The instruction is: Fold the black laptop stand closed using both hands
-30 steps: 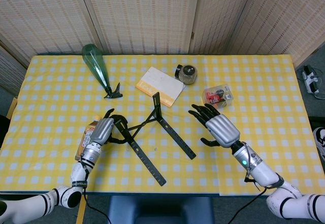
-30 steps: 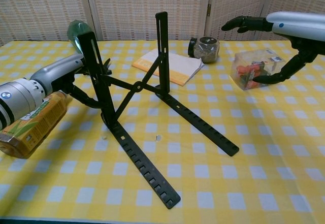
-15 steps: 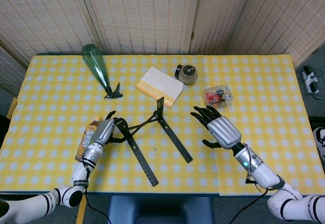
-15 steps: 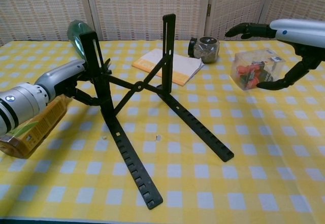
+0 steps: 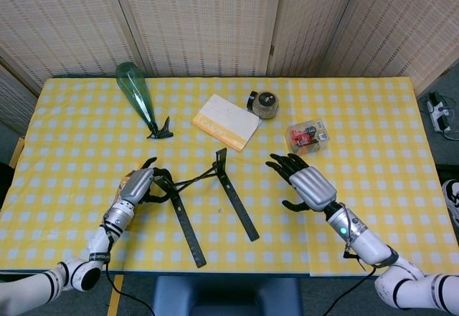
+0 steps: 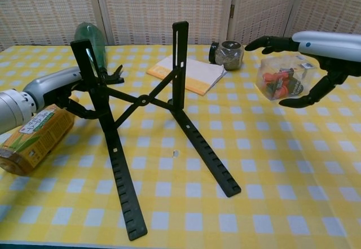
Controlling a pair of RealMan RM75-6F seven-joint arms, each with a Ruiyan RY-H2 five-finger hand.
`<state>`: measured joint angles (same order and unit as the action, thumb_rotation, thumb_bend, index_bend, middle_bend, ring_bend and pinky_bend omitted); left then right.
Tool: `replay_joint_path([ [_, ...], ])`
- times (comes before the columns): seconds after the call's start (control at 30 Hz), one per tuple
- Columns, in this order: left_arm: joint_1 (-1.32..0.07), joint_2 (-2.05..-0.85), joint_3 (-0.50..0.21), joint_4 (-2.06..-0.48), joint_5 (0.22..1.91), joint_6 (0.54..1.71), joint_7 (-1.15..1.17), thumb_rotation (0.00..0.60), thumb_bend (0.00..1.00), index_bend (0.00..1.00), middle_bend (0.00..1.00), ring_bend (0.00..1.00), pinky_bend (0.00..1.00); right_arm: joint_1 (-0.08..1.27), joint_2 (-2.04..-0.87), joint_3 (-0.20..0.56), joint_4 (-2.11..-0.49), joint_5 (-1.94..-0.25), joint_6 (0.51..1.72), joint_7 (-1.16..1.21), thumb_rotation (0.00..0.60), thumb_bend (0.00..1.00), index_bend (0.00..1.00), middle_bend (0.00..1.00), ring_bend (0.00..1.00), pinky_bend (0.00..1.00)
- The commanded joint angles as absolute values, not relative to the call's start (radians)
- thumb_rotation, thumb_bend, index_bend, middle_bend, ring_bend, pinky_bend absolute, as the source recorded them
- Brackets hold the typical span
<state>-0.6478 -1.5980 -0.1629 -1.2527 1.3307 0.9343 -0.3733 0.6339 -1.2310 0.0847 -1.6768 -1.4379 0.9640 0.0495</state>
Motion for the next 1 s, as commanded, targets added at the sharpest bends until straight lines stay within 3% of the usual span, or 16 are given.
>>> replay_joint_path([
  [0.03, -0.644, -1.589, -0.157, -1.263, 1.339, 0.936, -0.386, 0.6, 0.63, 0.57, 0.54, 0.43, 0.07, 0.665, -1.247, 0.114, -1.686, -1.386, 0.893, 0.18, 0.6, 0.32, 0.0, 0.0, 0.05, 0.02],
  [0.43, -0.648, -1.572, -0.174, -1.296, 1.305, 0.921, -0.375, 0.6, 0.63, 0.51, 0.54, 0.43, 0.07, 0.831, -1.374, 0.234, -1.554, -1.334, 0.641, 0.619, 0.6, 0.32, 0.0, 0.0, 0.04, 0.02],
  [0.67, -0.647, -1.557, -0.181, -1.313, 1.283, 0.908, -0.367, 0.6, 0.63, 0.51, 0.54, 0.43, 0.07, 0.881, -1.45, 0.27, -1.477, -1.321, 0.615, 0.679, 0.6, 0.32, 0.0, 0.0, 0.03, 0.01],
  [1.0, -0.638, -1.547, -0.167, -1.302, 1.289, 0.896, -0.392, 0.6, 0.62, 0.5, 0.54, 0.42, 0.06, 0.843, -1.4, 0.243, -1.489, -1.345, 0.643, 0.73, 0.6, 0.32, 0.0, 0.0, 0.05, 0.01],
])
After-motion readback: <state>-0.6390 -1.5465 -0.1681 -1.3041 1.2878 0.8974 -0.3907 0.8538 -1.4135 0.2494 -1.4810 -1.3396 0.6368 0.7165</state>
